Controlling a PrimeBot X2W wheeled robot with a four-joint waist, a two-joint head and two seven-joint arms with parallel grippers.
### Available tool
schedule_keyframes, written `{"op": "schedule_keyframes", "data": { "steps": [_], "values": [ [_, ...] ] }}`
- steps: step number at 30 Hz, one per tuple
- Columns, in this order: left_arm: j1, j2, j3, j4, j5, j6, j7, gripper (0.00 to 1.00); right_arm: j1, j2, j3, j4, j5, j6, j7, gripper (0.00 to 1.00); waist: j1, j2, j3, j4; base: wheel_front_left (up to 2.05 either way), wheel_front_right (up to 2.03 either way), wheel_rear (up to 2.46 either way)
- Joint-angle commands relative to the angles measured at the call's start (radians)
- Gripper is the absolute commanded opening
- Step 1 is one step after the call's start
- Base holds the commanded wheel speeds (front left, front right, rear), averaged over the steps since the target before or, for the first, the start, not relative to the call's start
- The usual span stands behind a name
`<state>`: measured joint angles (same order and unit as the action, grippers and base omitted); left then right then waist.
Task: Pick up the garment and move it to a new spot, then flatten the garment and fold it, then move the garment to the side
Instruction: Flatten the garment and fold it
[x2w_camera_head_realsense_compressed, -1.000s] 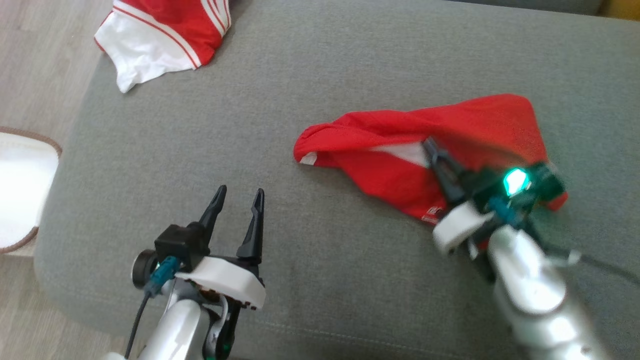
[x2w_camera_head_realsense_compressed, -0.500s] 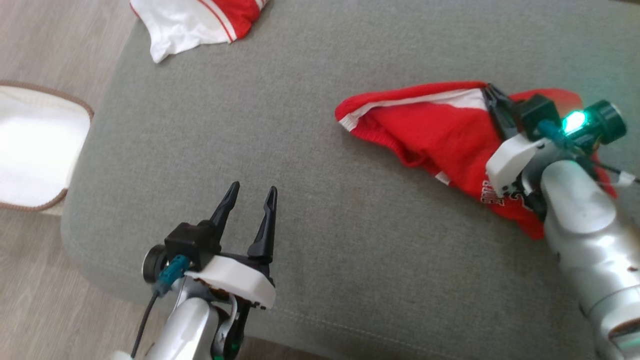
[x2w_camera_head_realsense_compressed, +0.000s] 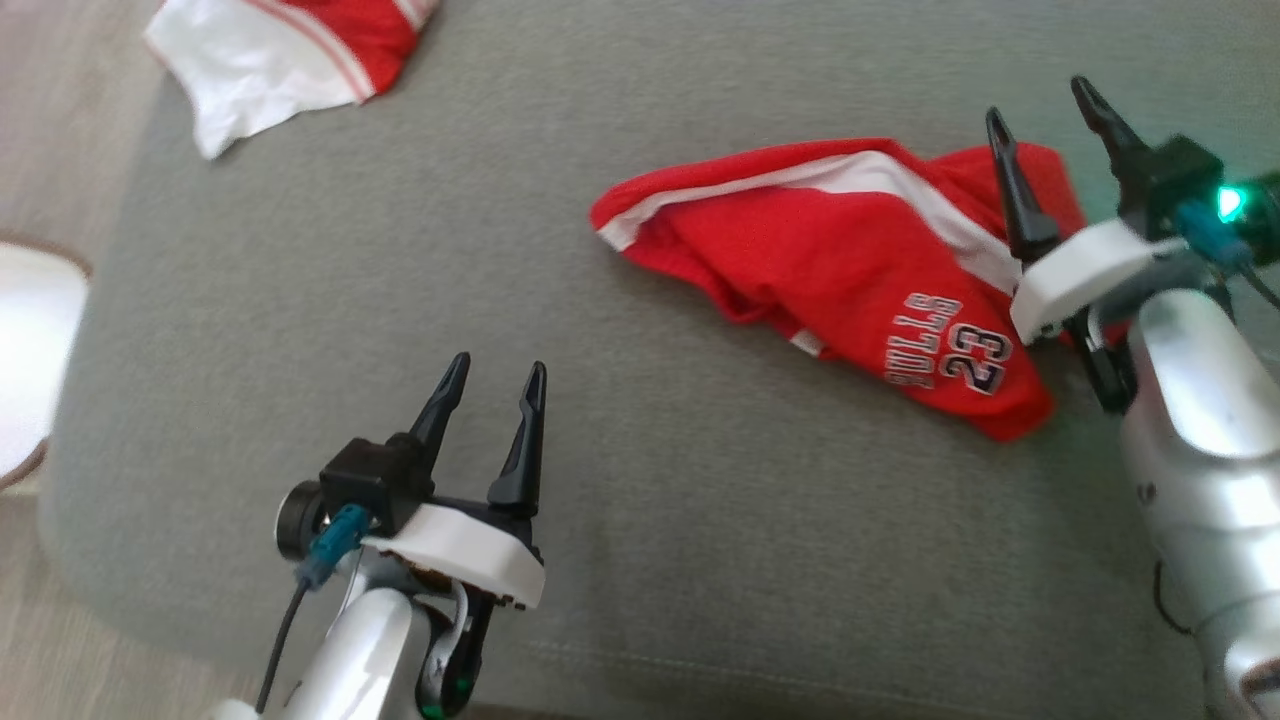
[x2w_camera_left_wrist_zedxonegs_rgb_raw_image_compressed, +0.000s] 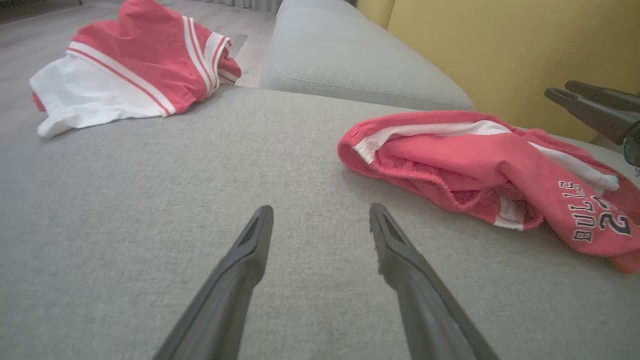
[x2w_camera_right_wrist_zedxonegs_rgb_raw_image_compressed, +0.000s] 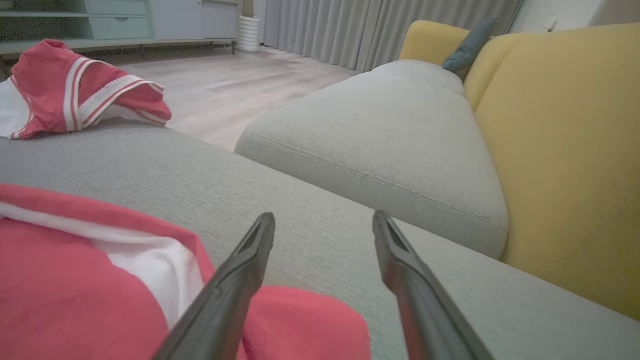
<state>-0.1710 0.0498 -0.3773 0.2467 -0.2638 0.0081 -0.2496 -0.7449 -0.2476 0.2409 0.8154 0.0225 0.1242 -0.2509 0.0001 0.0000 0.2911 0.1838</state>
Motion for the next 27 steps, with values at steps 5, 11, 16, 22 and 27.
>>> {"op": "schedule_keyframes", "data": {
  "steps": [5, 11, 16, 22, 27],
  "values": [
    [-0.033, 0.003, 0.046, -0.047, 0.013, -0.004, -0.012, 1.0, 0.087, 0.007, -0.074, -0.15, 0.031, 0.007, -0.011, 1.0, -0.0001, 0.0, -0.042, -0.067, 0.0, 0.0, 0.0],
    [-0.016, 0.003, 0.073, -0.055, 0.008, 0.002, -0.012, 1.0, 0.253, 0.065, -0.224, -0.34, 0.027, 0.007, -0.011, 1.0, -0.0001, 0.0, -0.096, -0.111, 0.0, 0.0, 0.0],
    [0.007, 0.002, 0.102, -0.059, 0.003, 0.012, -0.012, 1.0, 0.401, 0.144, -0.322, -0.501, -0.005, 0.007, -0.011, 1.0, -0.0001, 0.0, -0.139, -0.138, 0.0, 0.0, 0.0],
    [0.046, 0.002, 0.137, -0.062, 0.007, 0.026, -0.012, 1.0, 0.548, 0.192, -0.335, -0.624, -0.028, 0.007, -0.011, 1.0, -0.0001, 0.0, -0.183, -0.153, 0.0, 0.0, 0.0],
    [0.09, 0.001, 0.156, -0.064, 0.005, 0.03, -0.012, 1.0, 0.628, 0.197, -0.29, -0.658, 0.005, 0.007, -0.011, 1.0, -0.0001, 0.0, -0.217, -0.154, 0.0, 0.0, 0.0]
  ]
}}
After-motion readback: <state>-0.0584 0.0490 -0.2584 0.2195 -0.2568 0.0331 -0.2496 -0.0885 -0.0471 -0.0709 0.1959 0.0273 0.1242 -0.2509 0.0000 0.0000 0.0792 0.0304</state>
